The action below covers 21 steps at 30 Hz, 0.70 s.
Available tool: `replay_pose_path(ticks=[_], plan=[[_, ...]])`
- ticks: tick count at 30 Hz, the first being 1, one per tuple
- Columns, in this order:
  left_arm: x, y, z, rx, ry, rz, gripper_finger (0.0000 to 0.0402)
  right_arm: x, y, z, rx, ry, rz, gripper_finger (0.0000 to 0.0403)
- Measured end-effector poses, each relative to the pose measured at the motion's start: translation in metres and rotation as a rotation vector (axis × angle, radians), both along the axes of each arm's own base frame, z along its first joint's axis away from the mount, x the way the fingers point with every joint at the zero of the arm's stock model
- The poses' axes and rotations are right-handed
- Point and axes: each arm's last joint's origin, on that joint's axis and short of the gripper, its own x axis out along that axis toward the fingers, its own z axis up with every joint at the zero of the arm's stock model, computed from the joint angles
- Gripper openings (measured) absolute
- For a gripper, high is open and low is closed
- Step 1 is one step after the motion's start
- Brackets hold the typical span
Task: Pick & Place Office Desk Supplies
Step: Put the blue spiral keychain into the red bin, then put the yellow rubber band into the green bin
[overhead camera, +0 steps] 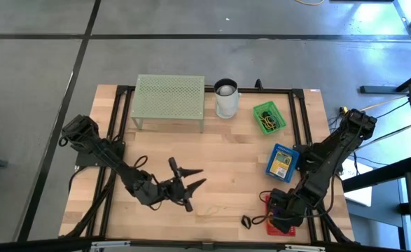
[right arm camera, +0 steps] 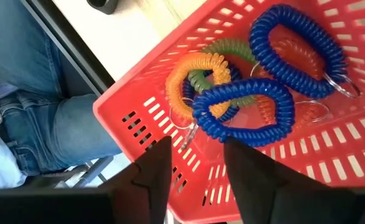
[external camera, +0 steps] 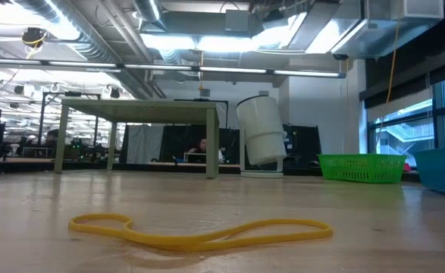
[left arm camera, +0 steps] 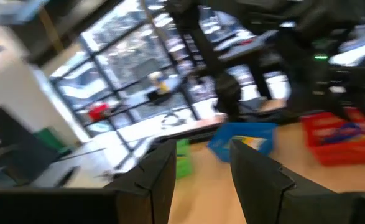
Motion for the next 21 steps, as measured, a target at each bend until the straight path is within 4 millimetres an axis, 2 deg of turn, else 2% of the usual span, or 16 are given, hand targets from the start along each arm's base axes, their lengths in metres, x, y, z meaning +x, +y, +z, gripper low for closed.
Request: replay_pose_path(ticks=[5, 10, 13, 16, 21], plan=[[0.003, -0.002, -0.017, -0.097, 0.100, -0.189, 0.0143, 0.000, 0.000, 0.000, 0.006, 0.008, 0.005, 0.0171], [0.000, -0.002, -0.043, -0.332, 0.342, -0.394, 0.0144, 0.000, 0.000, 0.000, 0.009, 0.009, 0.006, 0.0178], [-0.001, -0.002, -0.058, -0.453, 0.470, -0.450, 0.0144, 0.000, 0.000, 0.000, 0.010, 0.008, 0.007, 0.0177], [0.003, -0.005, -0.075, -0.497, 0.551, -0.503, 0.0145, 0.001, 0.000, 0.000, 0.010, 0.007, 0.006, 0.0176], [0.013, -0.006, -0.114, -0.526, 0.702, -0.565, 0.0156, 0.004, -0.002, 0.000, 0.008, 0.003, -0.002, 0.0176]])
